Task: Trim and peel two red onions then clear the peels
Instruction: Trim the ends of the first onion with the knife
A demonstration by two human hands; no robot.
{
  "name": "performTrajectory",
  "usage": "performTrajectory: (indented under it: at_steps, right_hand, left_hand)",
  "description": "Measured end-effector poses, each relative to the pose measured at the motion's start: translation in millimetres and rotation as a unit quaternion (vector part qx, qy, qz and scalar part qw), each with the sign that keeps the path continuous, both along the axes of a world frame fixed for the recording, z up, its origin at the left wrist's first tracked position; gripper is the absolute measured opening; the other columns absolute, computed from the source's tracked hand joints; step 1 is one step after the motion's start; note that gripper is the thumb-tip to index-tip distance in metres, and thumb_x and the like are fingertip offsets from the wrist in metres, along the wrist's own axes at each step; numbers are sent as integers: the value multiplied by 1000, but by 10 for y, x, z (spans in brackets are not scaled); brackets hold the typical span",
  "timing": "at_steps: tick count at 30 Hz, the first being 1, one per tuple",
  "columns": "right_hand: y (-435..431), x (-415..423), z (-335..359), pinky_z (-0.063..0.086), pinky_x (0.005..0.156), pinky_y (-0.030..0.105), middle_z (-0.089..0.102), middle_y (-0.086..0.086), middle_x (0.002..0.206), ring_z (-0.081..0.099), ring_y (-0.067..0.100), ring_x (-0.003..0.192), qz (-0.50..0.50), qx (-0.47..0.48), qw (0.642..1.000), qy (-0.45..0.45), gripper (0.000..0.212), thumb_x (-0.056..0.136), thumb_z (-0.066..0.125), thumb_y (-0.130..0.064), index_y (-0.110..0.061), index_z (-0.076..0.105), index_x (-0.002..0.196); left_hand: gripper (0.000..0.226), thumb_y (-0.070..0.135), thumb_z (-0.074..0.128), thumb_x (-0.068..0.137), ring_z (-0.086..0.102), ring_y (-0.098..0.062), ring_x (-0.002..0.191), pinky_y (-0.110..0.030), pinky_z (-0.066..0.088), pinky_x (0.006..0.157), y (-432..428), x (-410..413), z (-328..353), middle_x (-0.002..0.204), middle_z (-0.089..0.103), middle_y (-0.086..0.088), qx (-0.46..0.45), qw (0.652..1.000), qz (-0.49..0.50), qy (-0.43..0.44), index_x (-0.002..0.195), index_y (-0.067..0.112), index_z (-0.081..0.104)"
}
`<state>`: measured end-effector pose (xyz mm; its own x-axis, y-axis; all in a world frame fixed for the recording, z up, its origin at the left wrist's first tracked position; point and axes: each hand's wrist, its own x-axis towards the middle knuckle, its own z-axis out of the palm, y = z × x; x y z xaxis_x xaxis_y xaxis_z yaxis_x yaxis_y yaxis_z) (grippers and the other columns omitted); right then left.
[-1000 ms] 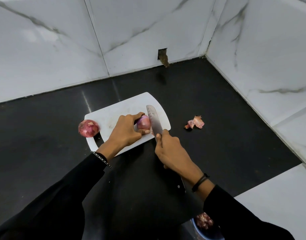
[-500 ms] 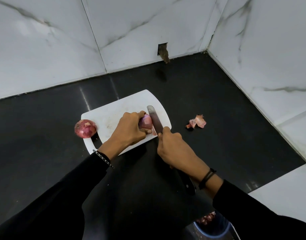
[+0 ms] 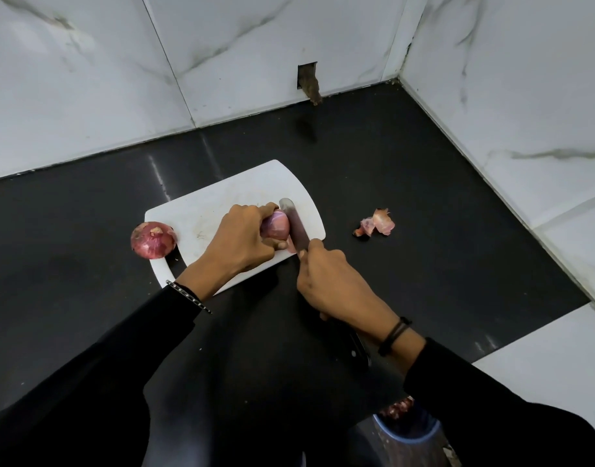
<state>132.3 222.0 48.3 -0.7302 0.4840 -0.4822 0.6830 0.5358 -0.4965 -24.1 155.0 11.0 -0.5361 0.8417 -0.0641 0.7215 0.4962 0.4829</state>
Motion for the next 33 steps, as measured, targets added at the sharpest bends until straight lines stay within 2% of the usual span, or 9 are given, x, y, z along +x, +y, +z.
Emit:
performTrajectory:
  at_steps: [2,6,9,14,16,19,22,27,33]
  right_hand:
    - [-42,-18,6,38,73,30,41,10,99,43,23,79,0,17,1000,6,22,105,33,-17,-4,40,121]
    - [-52,-110,14,39,61,33,37,3,84,44,19,69,-29,-19,999,18,11,101,43,-9,-9,35,108]
    - [-68,-151,-6,40,69,36,38,6,92,47,22,78,-41,-19,999,16,20,100,44,-8,-6,38,119]
    - [9,-57,32,39,50,28,41,5,89,49,18,63,-39,-45,998,29,7,101,41,-14,-10,37,105]
    - [47,20,65,41,50,27,45,8,97,53,20,63,-31,-61,997,24,11,102,40,-19,-9,40,107]
    - [52,119,105,44,51,27,51,13,112,58,20,67,-21,-85,996,8,18,105,37,-26,-10,42,113]
    - [20,118,127,46,52,26,49,11,109,58,18,67,-21,-87,996,2,12,106,40,-24,-12,39,110]
    - [-56,29,39,40,50,25,44,6,94,51,16,64,-19,-56,998,13,10,103,45,-16,-13,35,106]
    - [-106,-183,-140,42,64,34,44,8,98,51,22,79,-44,-32,998,32,27,101,44,-11,-6,38,127]
  left_hand:
    - [58,24,81,79,64,-34,94,-44,53,87,-31,-1,-36,102,73,-17,13,1000,3,-6,132,10,62]
    - [60,28,78,80,63,-32,94,-40,50,84,-49,5,-75,102,71,-17,13,1000,-7,10,135,13,60]
    - [58,31,79,80,64,-33,92,-40,50,81,-62,9,-69,98,71,-16,17,1000,-1,20,132,14,61]
    - [48,28,77,79,55,-28,77,-30,35,69,-28,78,-2,78,58,-5,2,999,-8,37,122,13,64]
    - [46,25,76,78,54,-27,75,-32,39,68,-29,75,4,79,61,-6,2,999,-1,42,121,13,64]
    - [53,20,76,77,60,-31,87,-40,51,79,-49,79,-19,96,70,-15,3,999,3,36,127,14,61]
    - [61,21,79,78,63,-33,99,-45,52,89,-75,94,-35,107,70,-17,16,1000,15,21,135,15,58]
    - [66,30,85,75,66,-32,97,-47,54,91,-134,94,-88,106,70,-15,52,998,34,-19,135,18,60]
    - [82,53,71,67,66,-32,99,-45,53,93,-134,91,-83,109,70,-15,44,998,38,-17,140,18,56]
